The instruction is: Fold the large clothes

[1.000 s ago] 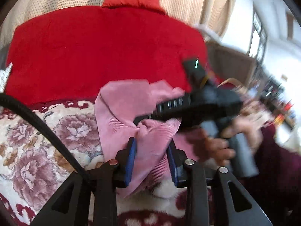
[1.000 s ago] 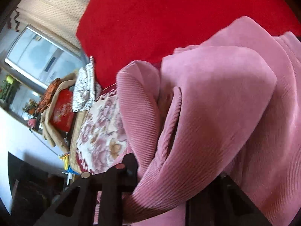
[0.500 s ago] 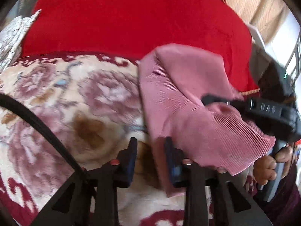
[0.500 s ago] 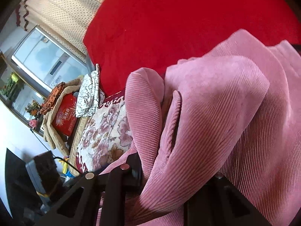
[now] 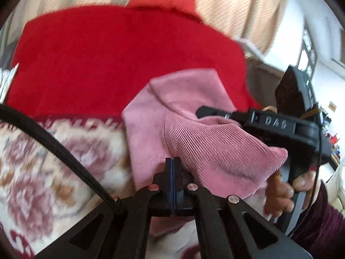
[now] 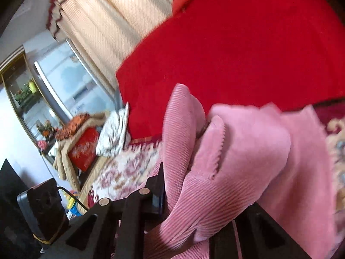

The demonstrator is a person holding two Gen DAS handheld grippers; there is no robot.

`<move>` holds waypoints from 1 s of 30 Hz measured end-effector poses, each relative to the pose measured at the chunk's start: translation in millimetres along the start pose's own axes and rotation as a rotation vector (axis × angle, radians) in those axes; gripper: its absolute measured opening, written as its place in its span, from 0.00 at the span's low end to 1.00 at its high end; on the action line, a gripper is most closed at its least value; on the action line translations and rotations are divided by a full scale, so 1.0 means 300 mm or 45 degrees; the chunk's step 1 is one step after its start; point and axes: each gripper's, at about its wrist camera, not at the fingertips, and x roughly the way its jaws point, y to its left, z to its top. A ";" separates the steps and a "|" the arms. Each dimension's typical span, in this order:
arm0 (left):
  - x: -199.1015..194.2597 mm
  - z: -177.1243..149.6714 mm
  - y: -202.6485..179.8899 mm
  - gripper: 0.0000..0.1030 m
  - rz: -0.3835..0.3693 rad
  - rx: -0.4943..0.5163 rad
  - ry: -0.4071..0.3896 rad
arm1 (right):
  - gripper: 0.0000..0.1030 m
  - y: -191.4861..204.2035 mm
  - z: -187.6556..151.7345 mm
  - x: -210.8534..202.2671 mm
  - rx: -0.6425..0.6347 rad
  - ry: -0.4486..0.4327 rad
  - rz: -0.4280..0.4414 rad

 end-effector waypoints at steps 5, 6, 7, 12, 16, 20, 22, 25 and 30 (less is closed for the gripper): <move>0.138 0.057 -0.139 0.00 -0.136 0.002 0.008 | 0.17 -0.140 0.080 -0.142 0.101 -0.150 -0.066; 0.181 0.057 -0.148 0.00 -0.153 -0.012 0.046 | 0.17 -0.182 0.086 -0.149 0.135 -0.152 -0.091; 0.254 0.047 -0.157 0.00 -0.157 -0.033 0.118 | 0.17 -0.213 0.089 -0.147 0.160 -0.145 -0.115; 0.405 -0.001 -0.156 0.00 -0.150 -0.090 0.262 | 0.16 -0.485 0.030 -0.028 0.420 0.132 -0.264; 0.348 0.007 -0.148 0.00 -0.170 -0.089 0.264 | 0.16 -0.510 0.031 -0.033 0.462 0.166 -0.183; 0.262 0.034 -0.122 0.31 -0.112 0.020 0.162 | 0.17 -0.455 0.016 -0.049 0.417 0.211 -0.180; 0.226 0.041 -0.104 0.43 -0.062 0.036 0.119 | 0.17 -0.436 0.010 -0.062 0.397 0.208 -0.175; 0.222 0.044 -0.032 0.43 -0.075 -0.055 0.117 | 0.17 -0.430 -0.005 -0.077 0.405 0.231 -0.152; 0.324 -0.023 -0.055 0.46 0.064 0.072 0.258 | 0.17 -0.432 -0.045 -0.068 0.349 0.304 -0.232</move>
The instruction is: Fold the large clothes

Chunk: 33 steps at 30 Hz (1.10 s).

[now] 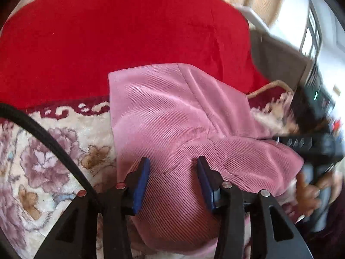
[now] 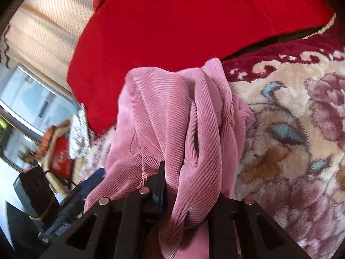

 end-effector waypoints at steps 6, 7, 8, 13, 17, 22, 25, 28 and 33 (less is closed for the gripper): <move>-0.002 -0.010 0.004 0.46 0.003 0.031 0.004 | 0.36 0.007 0.021 -0.042 0.019 0.041 -0.079; -0.004 -0.015 -0.005 0.46 0.007 0.040 0.001 | 0.38 0.008 0.024 -0.073 0.004 0.029 -0.130; -0.010 -0.017 -0.010 0.46 0.007 0.045 -0.001 | 0.45 0.021 0.026 -0.106 -0.013 -0.001 -0.193; -0.016 -0.013 -0.014 0.46 -0.024 0.034 0.017 | 0.50 0.104 0.005 -0.293 -0.106 -0.300 -0.289; -0.028 -0.028 -0.007 0.46 -0.048 0.035 0.022 | 0.45 0.193 -0.036 -0.294 -0.206 -0.285 -0.127; -0.061 -0.039 0.011 0.46 -0.129 0.028 0.041 | 0.36 0.114 -0.119 -0.080 -0.181 0.038 -0.247; -0.114 -0.040 0.005 0.47 -0.117 0.095 -0.004 | 0.36 0.061 -0.145 -0.055 -0.160 0.035 -0.261; -0.135 -0.031 0.066 0.50 -0.083 -0.001 -0.033 | 0.36 0.085 -0.151 -0.061 -0.225 0.022 -0.354; -0.075 -0.062 0.019 0.50 0.036 0.081 -0.001 | 0.36 0.126 -0.116 -0.078 -0.258 0.057 -0.404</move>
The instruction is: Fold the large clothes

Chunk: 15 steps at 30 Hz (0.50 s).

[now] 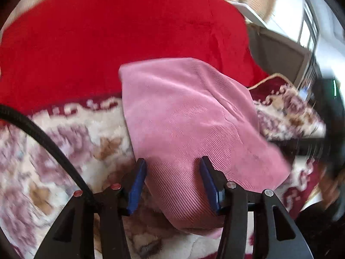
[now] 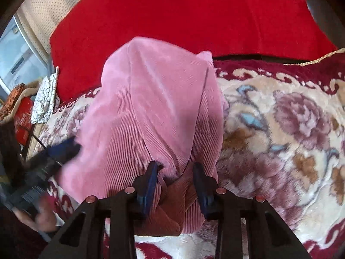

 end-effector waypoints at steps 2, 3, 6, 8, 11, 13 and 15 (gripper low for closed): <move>-0.002 0.002 -0.005 0.50 0.005 0.013 0.003 | 0.36 0.004 0.070 -0.033 0.003 -0.033 -0.019; 0.002 0.003 0.008 0.50 -0.014 -0.020 0.015 | 0.36 0.007 0.123 -0.053 0.001 -0.072 -0.031; 0.014 0.012 0.025 0.50 -0.053 -0.064 0.031 | 0.37 -0.002 0.243 -0.022 0.017 -0.093 -0.028; 0.013 0.010 0.021 0.50 -0.045 -0.047 0.019 | 0.48 -0.040 0.311 0.051 0.080 -0.088 -0.080; 0.021 0.012 0.013 0.51 -0.039 -0.041 0.004 | 0.79 -0.153 0.348 0.265 0.209 0.071 -0.084; 0.025 0.015 0.021 0.52 -0.049 -0.052 0.005 | 0.83 -0.242 0.319 0.330 0.397 0.082 0.071; 0.022 0.018 0.025 0.52 -0.054 -0.050 0.010 | 0.83 -0.226 0.309 0.294 0.355 0.031 0.048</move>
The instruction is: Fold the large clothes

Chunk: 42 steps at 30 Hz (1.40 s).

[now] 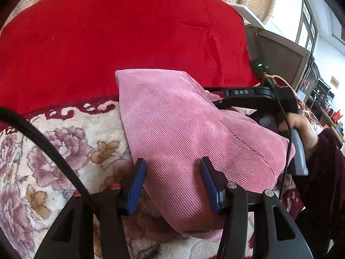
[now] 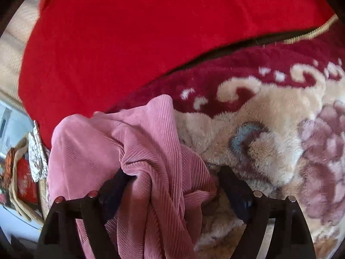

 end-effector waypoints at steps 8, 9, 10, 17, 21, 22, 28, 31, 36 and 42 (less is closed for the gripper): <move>-0.001 0.002 -0.003 0.52 0.007 -0.011 0.001 | 0.71 0.177 0.005 -0.276 -0.219 -0.284 -0.071; -0.006 0.001 -0.004 0.52 0.006 -0.012 0.001 | 0.63 0.216 0.013 -0.290 -0.256 -0.292 -0.061; -0.007 0.001 -0.005 0.52 0.006 -0.011 0.001 | 0.58 0.249 0.022 -0.292 -0.282 -0.281 -0.054; -0.006 0.001 0.002 0.53 0.011 -0.011 0.002 | 0.37 0.371 0.048 0.023 -0.326 0.046 -0.155; -0.008 0.006 0.028 0.63 -0.011 -0.055 0.013 | 0.37 0.337 0.059 0.007 -0.246 0.045 -0.105; -0.007 0.007 0.034 0.63 -0.021 -0.067 0.019 | 0.37 0.336 0.054 -0.006 -0.254 0.035 -0.110; -0.016 0.001 0.018 0.63 0.023 -0.035 -0.004 | 0.39 0.342 -0.031 -0.190 -0.296 -0.078 -0.112; -0.015 0.002 0.026 0.63 0.013 -0.055 0.001 | 0.39 0.346 -0.115 -0.241 -0.331 -0.096 -0.071; -0.019 0.003 0.025 0.64 0.009 -0.066 0.010 | 0.41 0.305 -0.268 -0.187 -0.410 -0.179 -0.163; -0.054 0.002 0.043 0.72 0.028 -0.061 0.005 | 0.41 0.286 -0.257 -0.183 -0.392 -0.210 -0.138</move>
